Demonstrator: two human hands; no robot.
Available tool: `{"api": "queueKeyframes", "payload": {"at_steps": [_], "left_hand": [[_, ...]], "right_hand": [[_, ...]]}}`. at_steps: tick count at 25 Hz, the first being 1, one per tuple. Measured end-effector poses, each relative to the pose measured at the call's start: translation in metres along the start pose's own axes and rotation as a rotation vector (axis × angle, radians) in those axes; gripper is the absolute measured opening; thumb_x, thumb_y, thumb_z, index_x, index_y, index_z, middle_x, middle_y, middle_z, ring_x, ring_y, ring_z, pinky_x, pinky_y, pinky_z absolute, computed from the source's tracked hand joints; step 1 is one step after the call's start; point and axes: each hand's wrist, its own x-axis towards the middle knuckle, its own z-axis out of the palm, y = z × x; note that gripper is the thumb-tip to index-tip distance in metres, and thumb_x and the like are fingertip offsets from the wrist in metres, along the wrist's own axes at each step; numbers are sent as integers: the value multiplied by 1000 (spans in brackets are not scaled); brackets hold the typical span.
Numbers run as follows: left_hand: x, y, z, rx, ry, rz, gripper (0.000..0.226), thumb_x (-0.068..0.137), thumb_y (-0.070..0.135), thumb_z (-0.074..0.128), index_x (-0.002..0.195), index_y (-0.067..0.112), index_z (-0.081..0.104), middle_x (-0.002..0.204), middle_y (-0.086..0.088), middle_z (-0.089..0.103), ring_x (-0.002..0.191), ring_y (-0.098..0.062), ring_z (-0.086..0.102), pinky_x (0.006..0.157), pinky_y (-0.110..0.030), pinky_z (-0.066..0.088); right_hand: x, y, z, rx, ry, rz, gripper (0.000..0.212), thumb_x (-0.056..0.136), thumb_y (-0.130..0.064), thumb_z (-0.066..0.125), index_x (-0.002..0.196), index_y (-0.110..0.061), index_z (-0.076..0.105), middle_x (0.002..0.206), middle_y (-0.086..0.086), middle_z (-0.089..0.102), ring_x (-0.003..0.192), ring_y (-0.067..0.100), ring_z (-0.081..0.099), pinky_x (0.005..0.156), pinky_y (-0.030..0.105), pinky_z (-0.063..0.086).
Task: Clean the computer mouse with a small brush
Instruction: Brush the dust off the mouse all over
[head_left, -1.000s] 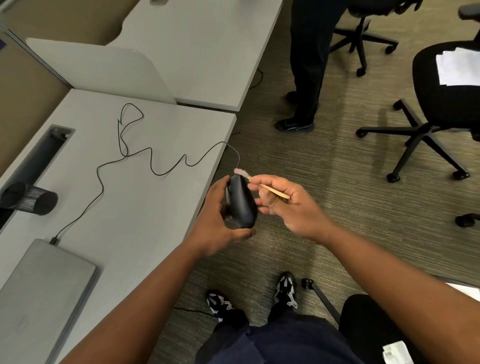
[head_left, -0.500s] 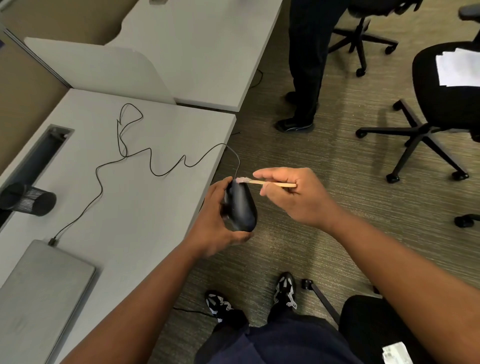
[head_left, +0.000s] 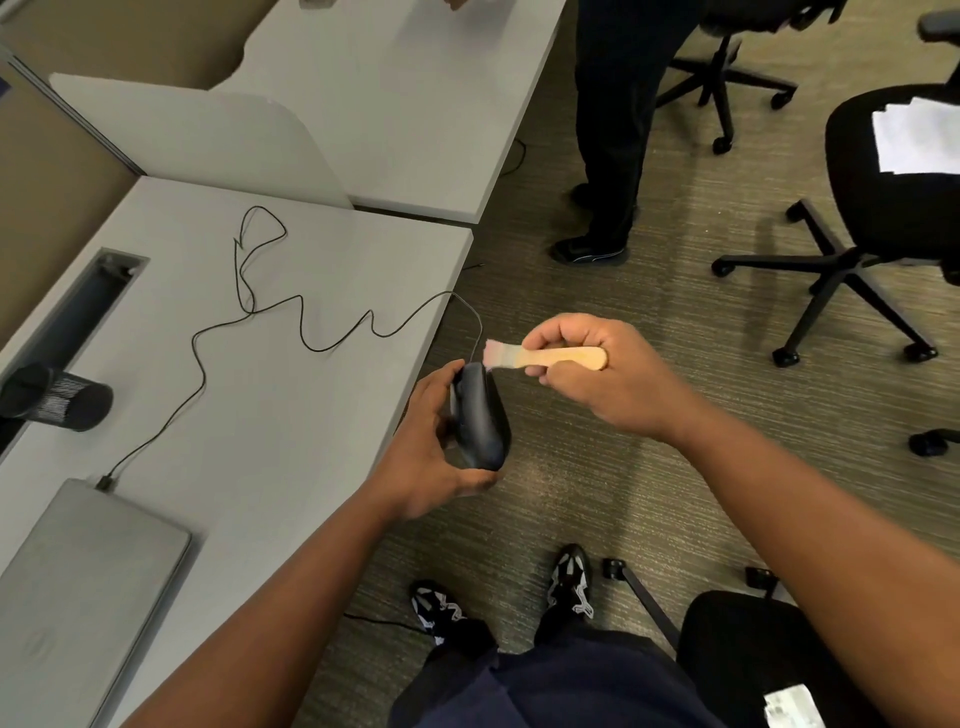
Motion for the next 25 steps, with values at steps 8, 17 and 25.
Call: {"api": "queueKeyframes", "payload": {"at_steps": [8, 17, 25], "left_hand": [[1, 6, -4, -34, 7, -9, 134, 52, 35, 98, 164, 41, 26, 157, 26, 34, 124, -11, 65, 91, -26, 61], [2, 9, 0, -53, -22, -28, 132, 52, 36, 97, 163, 42, 25, 160, 18, 34, 132, -15, 61, 100, -32, 60], [5, 2, 2, -63, -29, -21, 131, 54, 33, 100, 161, 49, 26, 160, 14, 37, 128, -15, 64, 97, -31, 60]], "right_hand": [[-6, 5, 5, 5, -31, 45, 33, 68, -40, 66, 96, -29, 78, 95, 18, 77, 94, 55, 67, 74, 67, 55], [-3, 4, 11, 85, -40, 39, 25, 72, -24, 66, 93, -21, 80, 91, 14, 79, 91, 44, 72, 77, 59, 57], [3, 6, 10, 71, 83, 39, 26, 74, -33, 68, 96, -23, 78, 98, 18, 77, 98, 49, 70, 83, 67, 56]]}}
